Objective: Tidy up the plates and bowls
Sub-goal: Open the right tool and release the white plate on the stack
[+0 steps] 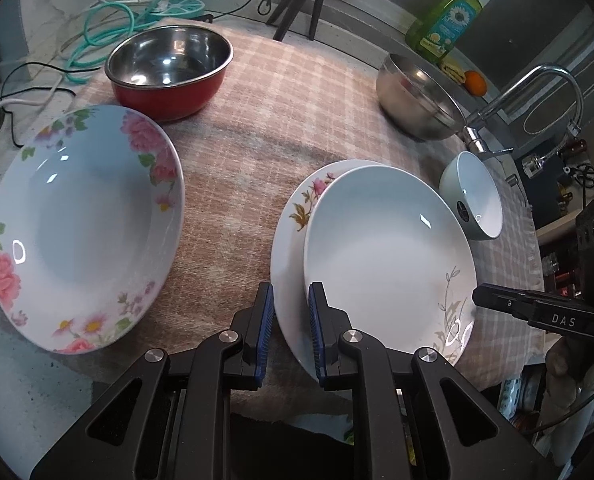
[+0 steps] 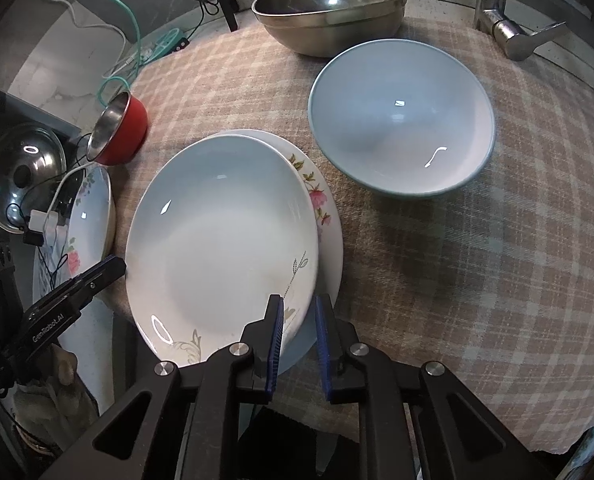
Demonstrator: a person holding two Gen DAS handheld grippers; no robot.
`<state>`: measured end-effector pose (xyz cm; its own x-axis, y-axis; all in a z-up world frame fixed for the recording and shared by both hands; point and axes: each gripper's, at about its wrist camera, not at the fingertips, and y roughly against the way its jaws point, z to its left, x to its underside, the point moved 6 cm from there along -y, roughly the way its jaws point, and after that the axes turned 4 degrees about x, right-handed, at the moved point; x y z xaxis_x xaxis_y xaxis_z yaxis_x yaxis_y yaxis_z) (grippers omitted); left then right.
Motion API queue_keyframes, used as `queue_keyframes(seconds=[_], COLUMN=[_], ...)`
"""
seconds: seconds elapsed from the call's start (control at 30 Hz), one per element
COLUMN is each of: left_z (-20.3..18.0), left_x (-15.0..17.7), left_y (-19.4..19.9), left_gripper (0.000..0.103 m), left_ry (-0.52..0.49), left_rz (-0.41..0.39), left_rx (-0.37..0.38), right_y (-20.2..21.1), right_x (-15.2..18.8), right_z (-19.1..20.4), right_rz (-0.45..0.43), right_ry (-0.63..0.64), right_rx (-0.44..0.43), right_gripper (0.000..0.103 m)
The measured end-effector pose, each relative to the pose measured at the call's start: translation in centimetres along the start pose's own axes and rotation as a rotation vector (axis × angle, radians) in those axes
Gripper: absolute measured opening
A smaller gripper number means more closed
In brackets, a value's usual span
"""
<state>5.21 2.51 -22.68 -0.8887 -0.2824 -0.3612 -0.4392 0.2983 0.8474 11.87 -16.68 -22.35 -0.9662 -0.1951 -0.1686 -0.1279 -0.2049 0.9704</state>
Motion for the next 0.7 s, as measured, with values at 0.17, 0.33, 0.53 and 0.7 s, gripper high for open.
queue_keyframes(seconds=[0.17,0.33,0.53,0.7], left_z=[0.2,0.8,1.9,3.3], left_x=[0.5,1.7,3.3,4.2], left_y=[1.5,3.3,5.8,8.1], left_gripper=[0.015,0.015,0.015,0.019], left_ry=[0.004,0.023,0.087,0.145], left_rz=[-0.027,-0.067,-0.126,-0.18], left_rx=[-0.012,-0.032,-0.054,-0.096], right_y=[1.6,3.0,4.6,5.9], right_x=[0.3,0.6,0.1,-0.6], right_z=[0.0,-0.5,-0.8,1.0], right_rz=[-0.049,-0.096,-0.172,-0.235], right_ry=[0.042,0.043,0.051,0.103], right_rx=[0.0,-0.028,-0.049,-0.108], right_gripper=[0.016,0.025,0.025,0.028])
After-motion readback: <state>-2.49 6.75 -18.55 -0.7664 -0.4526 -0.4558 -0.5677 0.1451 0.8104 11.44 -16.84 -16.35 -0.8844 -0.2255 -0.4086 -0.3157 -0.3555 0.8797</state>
